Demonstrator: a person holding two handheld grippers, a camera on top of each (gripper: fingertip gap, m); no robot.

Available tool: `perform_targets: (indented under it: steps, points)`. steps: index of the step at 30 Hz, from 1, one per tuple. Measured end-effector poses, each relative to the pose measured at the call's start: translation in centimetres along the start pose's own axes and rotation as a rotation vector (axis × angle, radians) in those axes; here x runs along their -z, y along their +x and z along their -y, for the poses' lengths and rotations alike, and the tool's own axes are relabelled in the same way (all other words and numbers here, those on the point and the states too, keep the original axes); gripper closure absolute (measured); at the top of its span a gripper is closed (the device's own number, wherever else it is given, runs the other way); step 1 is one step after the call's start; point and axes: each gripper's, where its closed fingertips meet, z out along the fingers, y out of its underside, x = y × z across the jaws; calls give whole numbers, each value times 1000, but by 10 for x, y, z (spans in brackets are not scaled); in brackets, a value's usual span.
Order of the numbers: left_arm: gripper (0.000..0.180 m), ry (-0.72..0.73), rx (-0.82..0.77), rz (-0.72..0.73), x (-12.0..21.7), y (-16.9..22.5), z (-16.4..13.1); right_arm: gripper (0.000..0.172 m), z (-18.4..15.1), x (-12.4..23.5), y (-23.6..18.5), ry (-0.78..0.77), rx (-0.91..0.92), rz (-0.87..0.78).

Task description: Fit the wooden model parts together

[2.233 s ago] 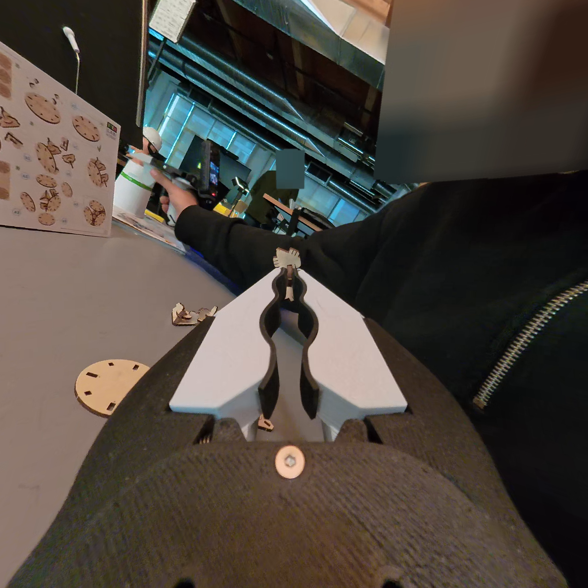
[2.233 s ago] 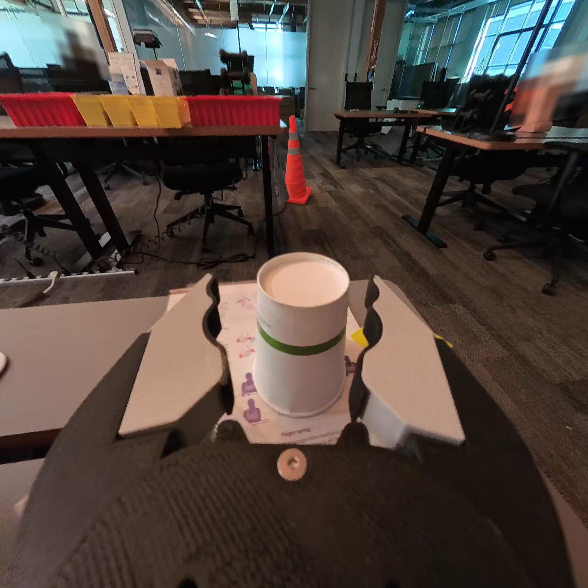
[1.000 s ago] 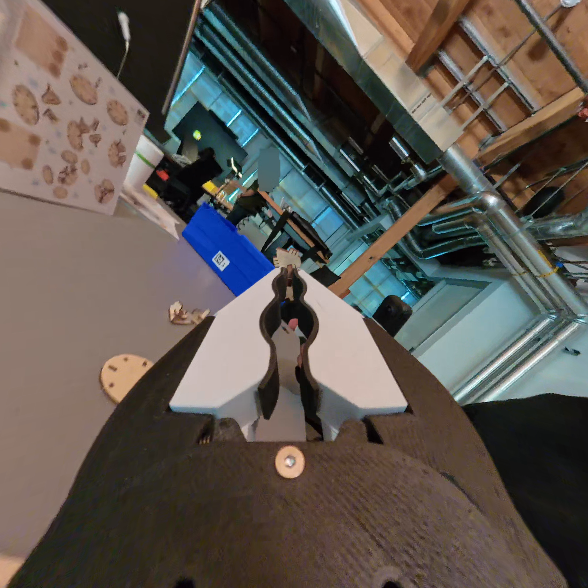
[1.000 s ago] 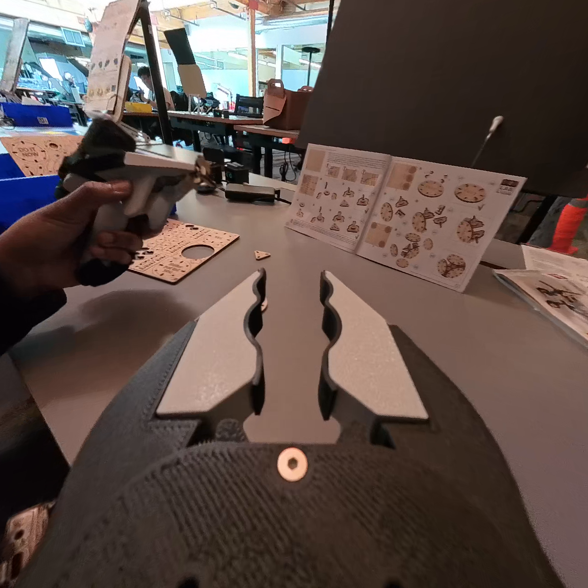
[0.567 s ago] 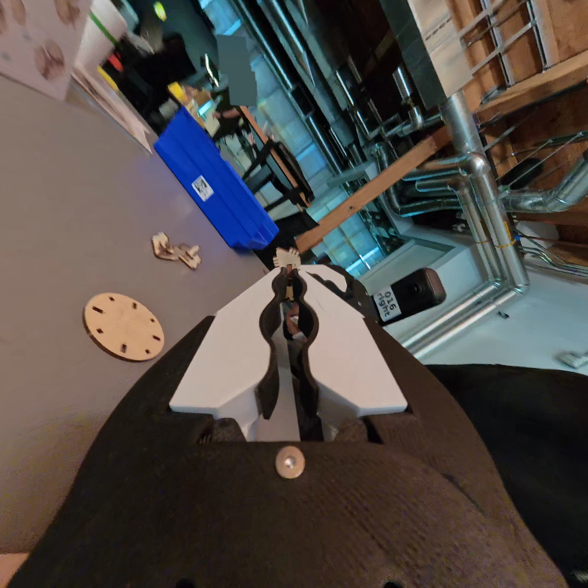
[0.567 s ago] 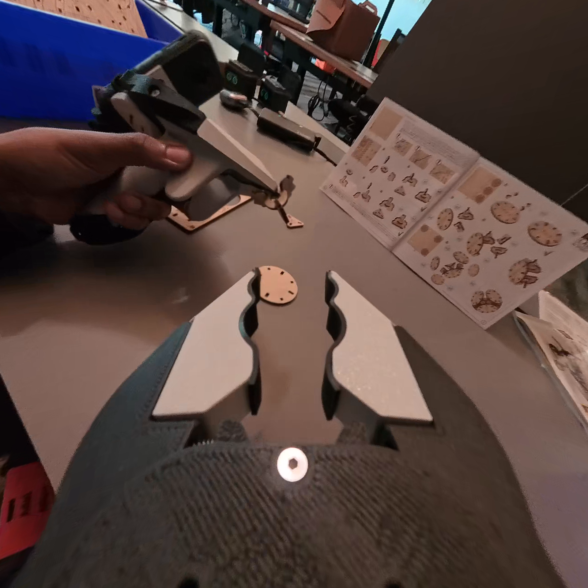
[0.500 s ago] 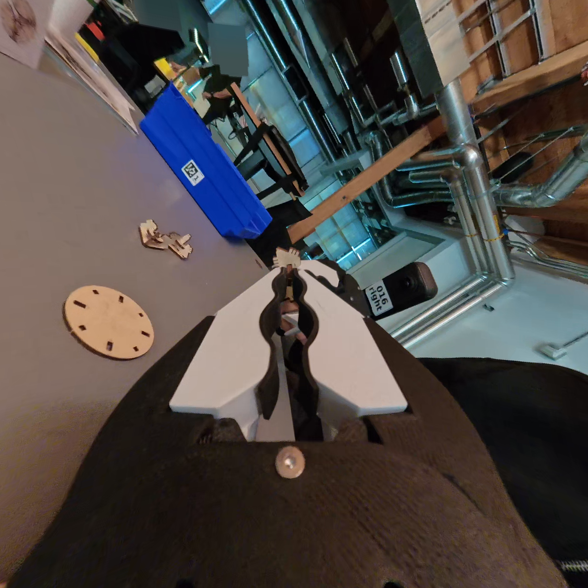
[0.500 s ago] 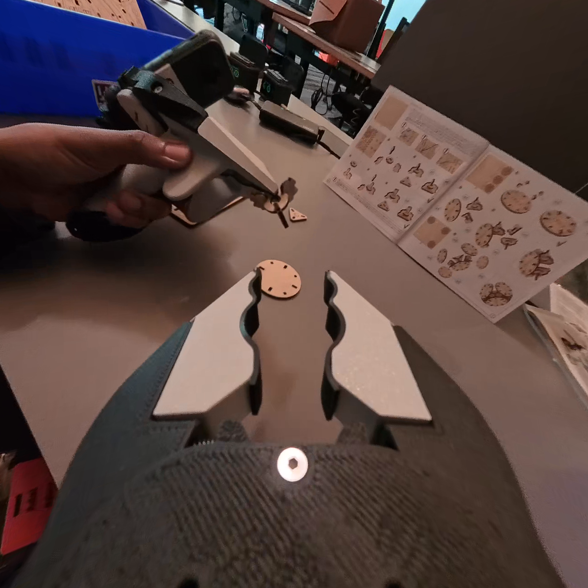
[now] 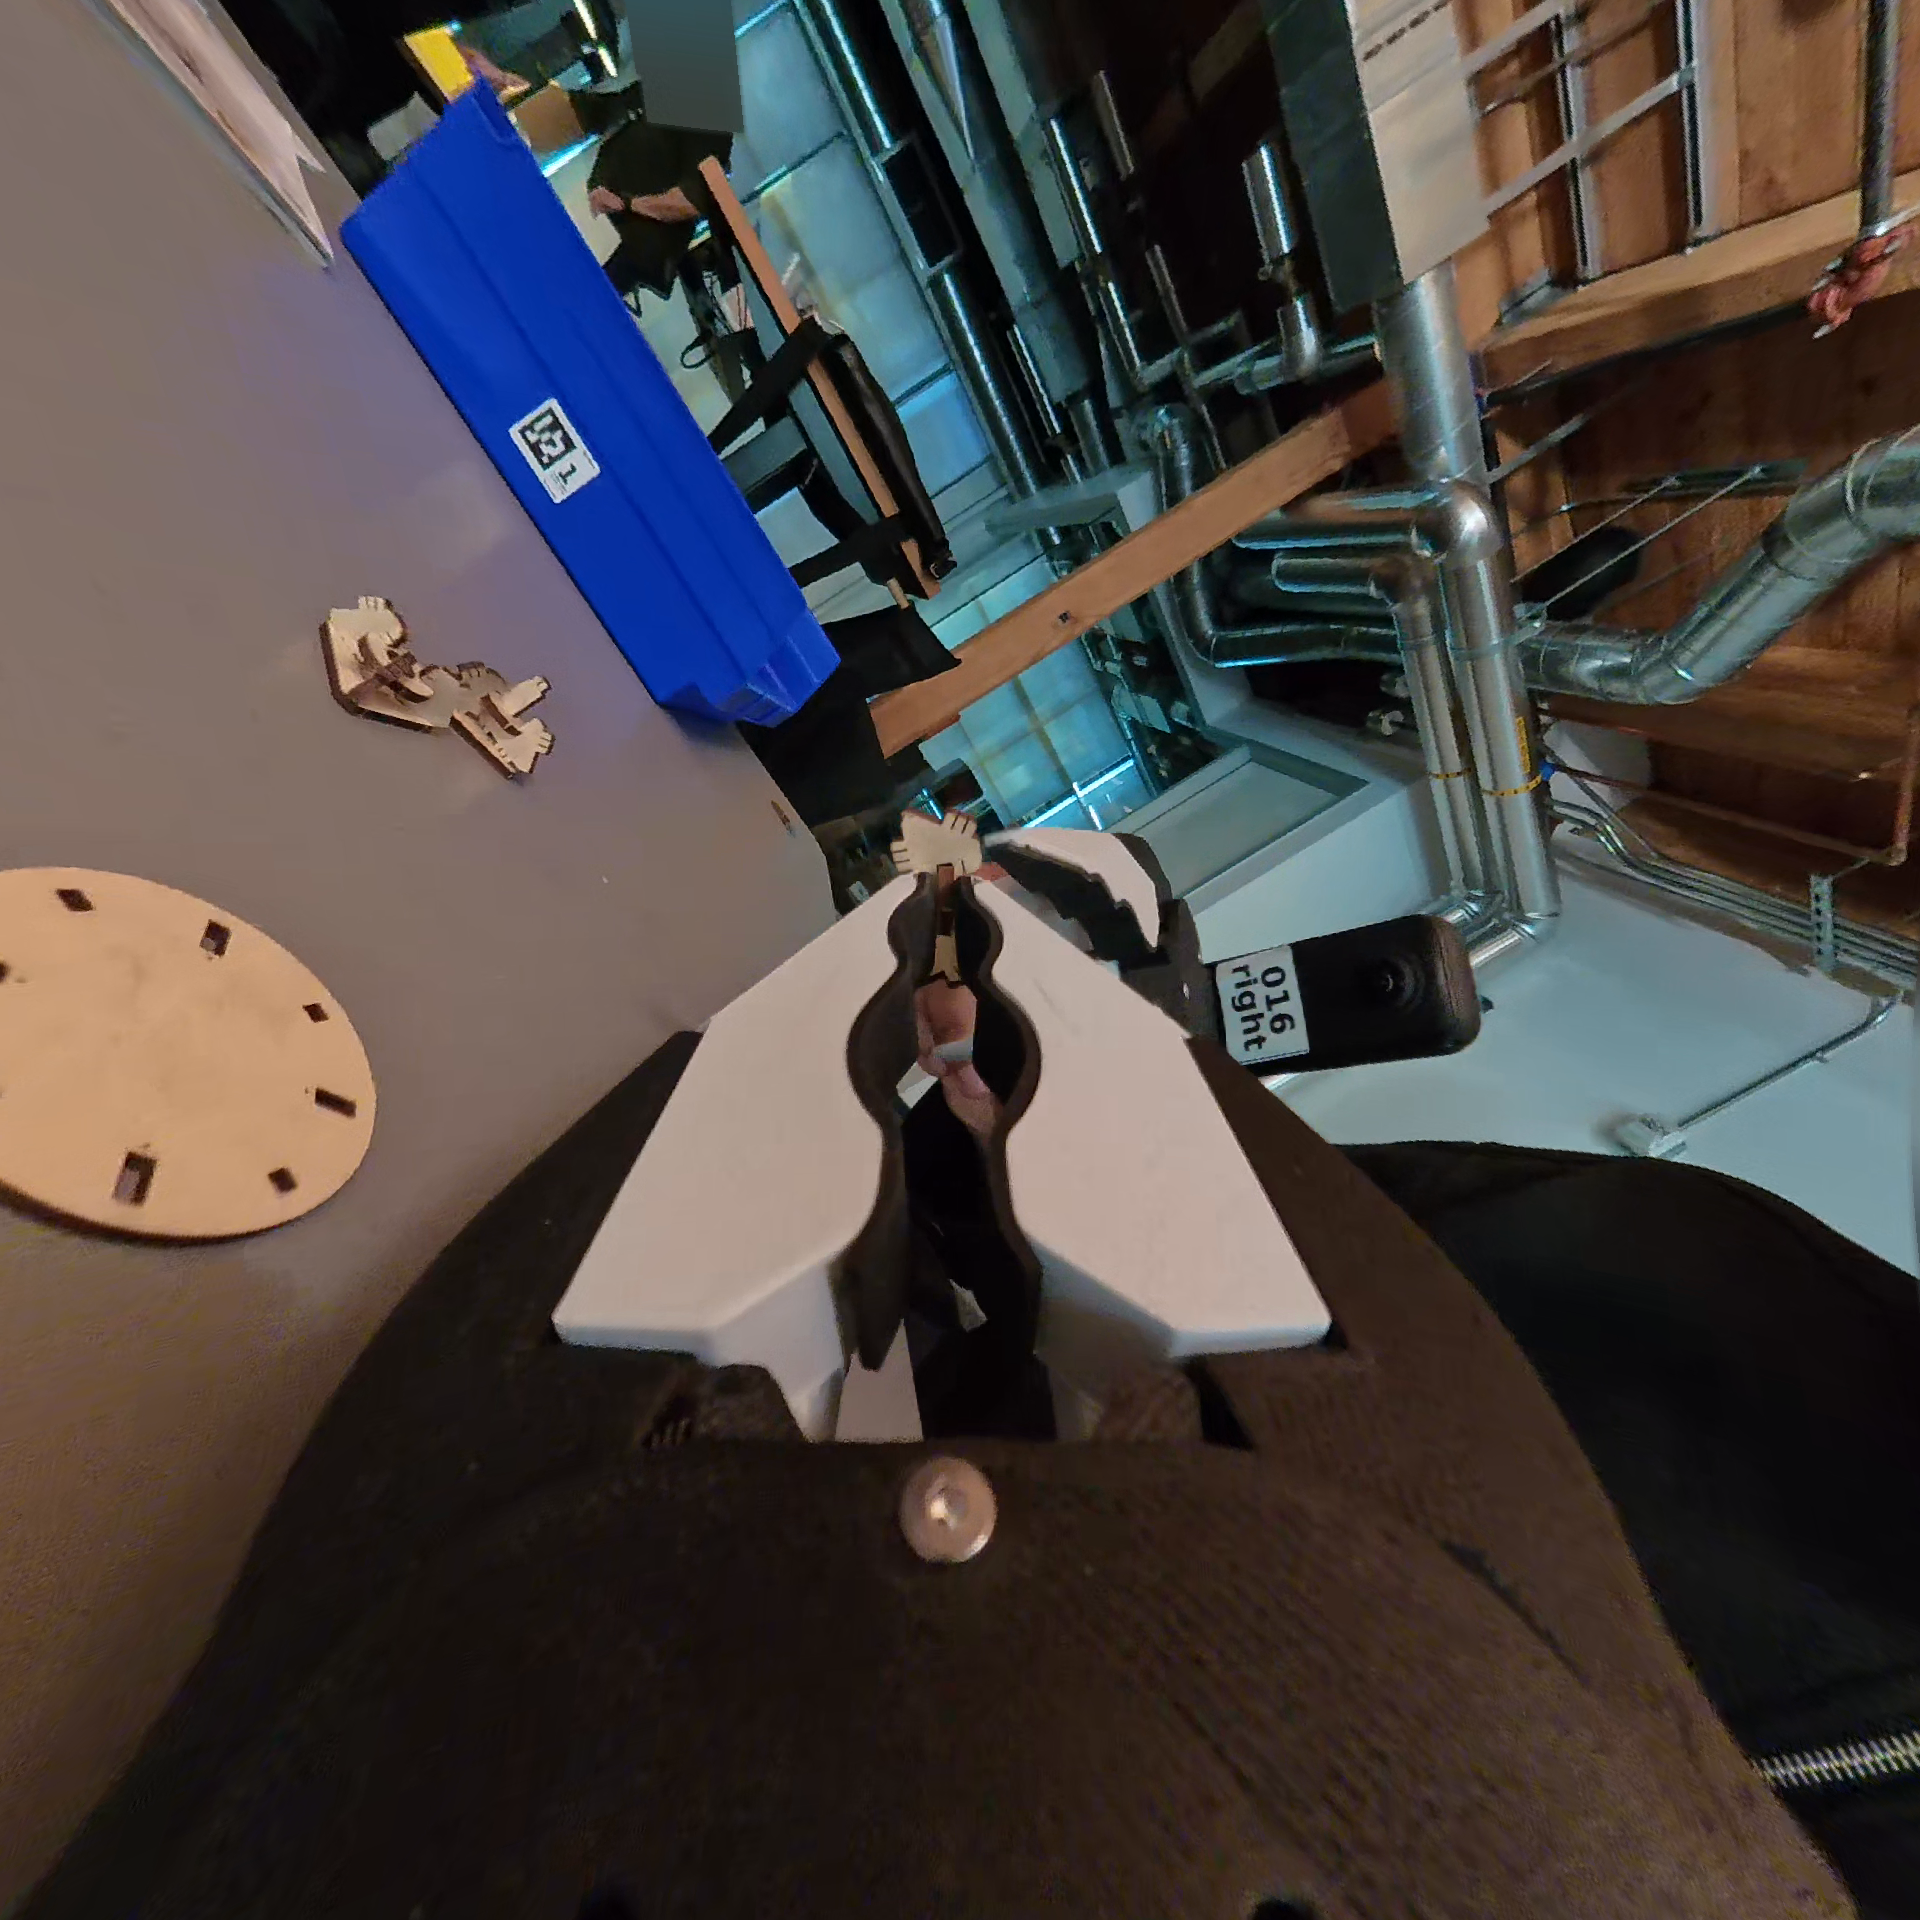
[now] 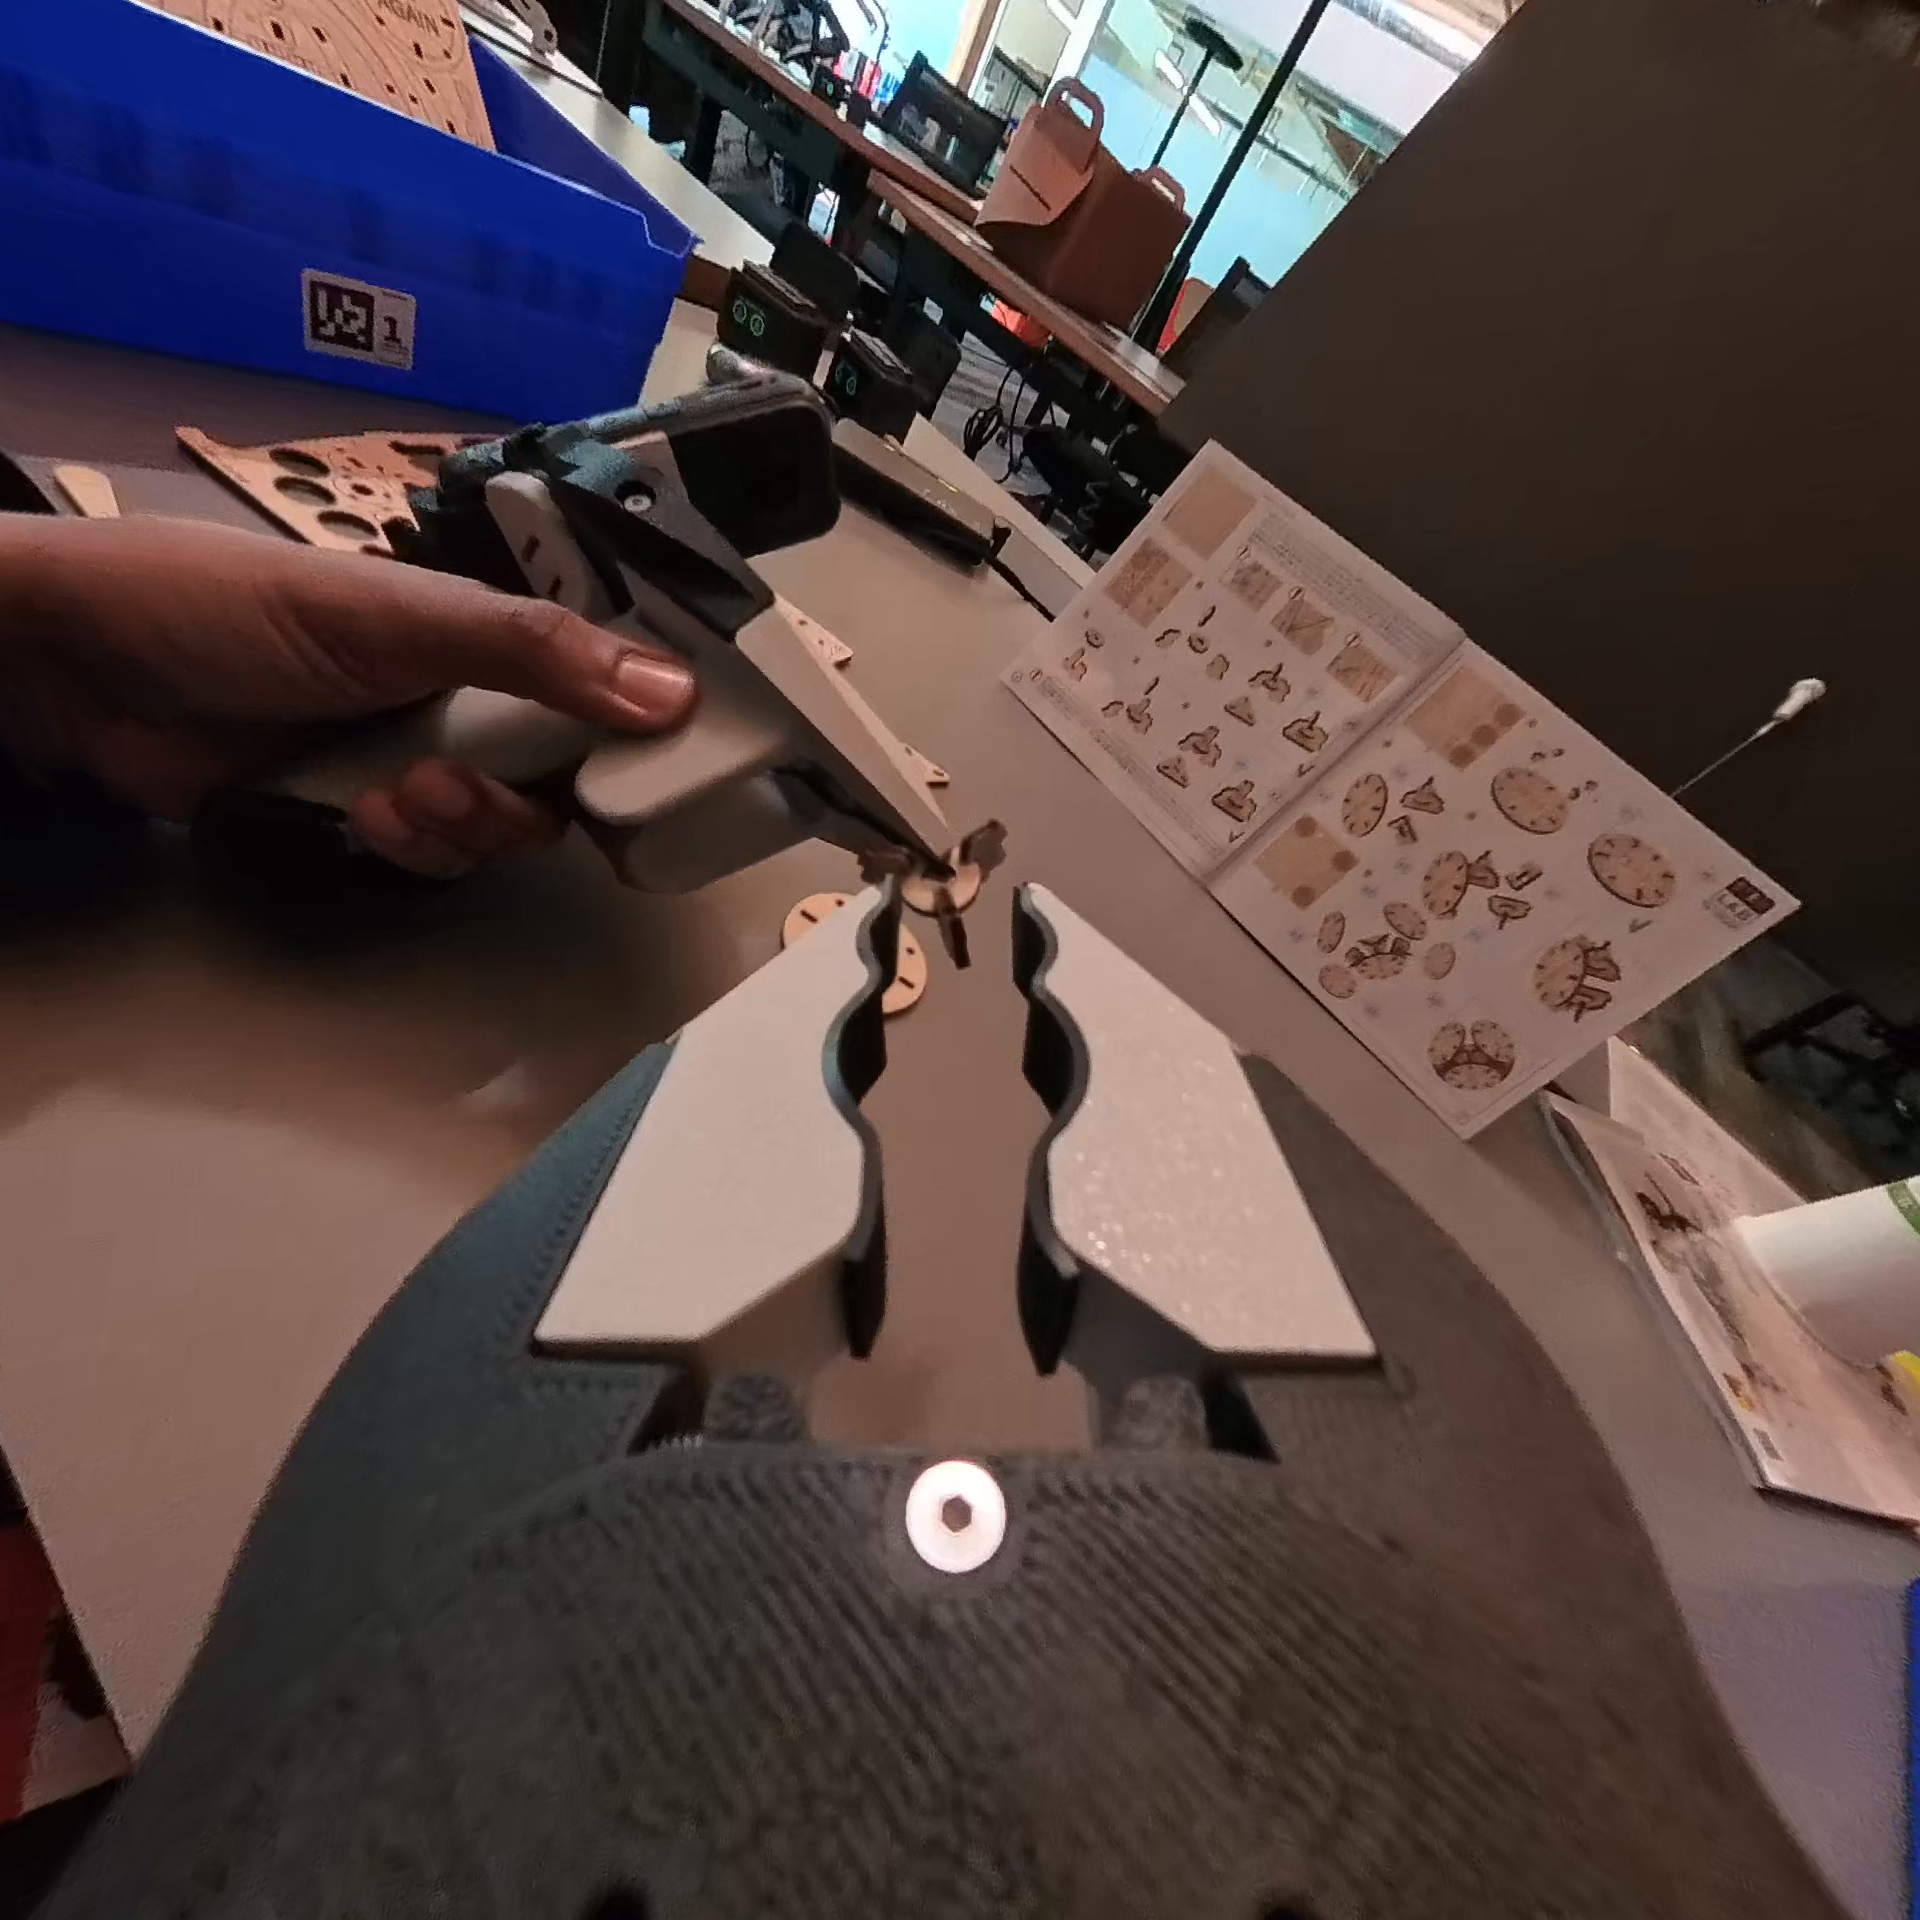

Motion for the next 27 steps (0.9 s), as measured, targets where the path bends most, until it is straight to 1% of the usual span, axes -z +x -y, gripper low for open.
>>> perform_targets:
  steps: [2, 5, 10, 14, 19, 20, 22, 24, 27]
  points:
    - [179, -12, 4, 2, -5, -2, -4, 143, -6, -2, 3, -33, 26, -25]
    - [179, -23, -9, 14, -10, -3, -7, 143, -14, -4, 3, -78, 85, -39]
    - [179, -24, -14, 18, -10, -3, -8, 147, -16, -6, -1, -102, 124, -32]
    - [179, -25, -8, 10, -9, -3, -8, 156, -16, -8, -2, -115, 168, -46]
    - [178, -30, -16, 12, -7, -3, -8, 156, -16, -9, -3, -129, 233, -63]
    - [177, -24, -24, 14, -6, -3, -7, 156, -16, -9, -3, -127, 235, -65]
    - [158, 16, -34, 38, -2, -6, -1, 156, -15, -7, 0, -119, 217, -65]
    - [149, 73, -48, 43, 5, -5, 9, 157, -14, -4, 1, -86, 142, -12]
    - [147, 143, -84, 63, 14, -4, 20, 157, -11, 8, -13, 16, -30, 226]
